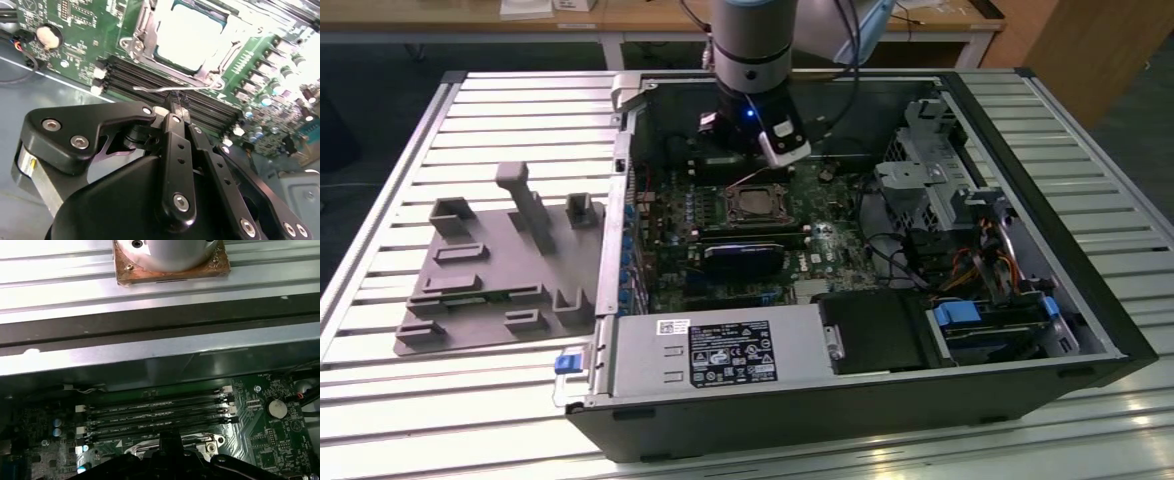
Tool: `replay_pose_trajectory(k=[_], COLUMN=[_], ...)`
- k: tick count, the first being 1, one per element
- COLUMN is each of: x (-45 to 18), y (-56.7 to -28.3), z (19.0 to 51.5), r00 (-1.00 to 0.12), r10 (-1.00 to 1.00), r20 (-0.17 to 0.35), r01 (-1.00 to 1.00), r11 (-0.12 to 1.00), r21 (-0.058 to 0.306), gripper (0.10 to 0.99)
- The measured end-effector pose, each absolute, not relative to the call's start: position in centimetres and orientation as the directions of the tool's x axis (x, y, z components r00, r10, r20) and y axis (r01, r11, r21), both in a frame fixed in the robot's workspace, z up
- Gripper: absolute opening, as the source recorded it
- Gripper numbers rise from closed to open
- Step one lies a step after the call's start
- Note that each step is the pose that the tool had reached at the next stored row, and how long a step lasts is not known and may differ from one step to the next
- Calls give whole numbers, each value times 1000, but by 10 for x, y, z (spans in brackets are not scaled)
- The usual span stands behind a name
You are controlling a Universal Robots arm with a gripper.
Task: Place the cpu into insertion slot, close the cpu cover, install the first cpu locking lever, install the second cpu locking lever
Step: 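Install the first cpu locking lever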
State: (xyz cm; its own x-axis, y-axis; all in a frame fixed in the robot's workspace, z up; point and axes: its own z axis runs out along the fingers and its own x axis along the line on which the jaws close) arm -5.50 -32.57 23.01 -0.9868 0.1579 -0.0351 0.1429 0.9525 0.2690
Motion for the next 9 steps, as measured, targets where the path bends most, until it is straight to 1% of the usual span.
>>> replay_pose_trajectory(k=[5, 9], x=[-51, -50], y=[-326, -326], z=[226, 225], r00=[-986, -984], r10=[158, 158], r20=[-51, -81], r01=[139, 130], r11=[953, 952], r21=[271, 275], gripper=[102, 102])
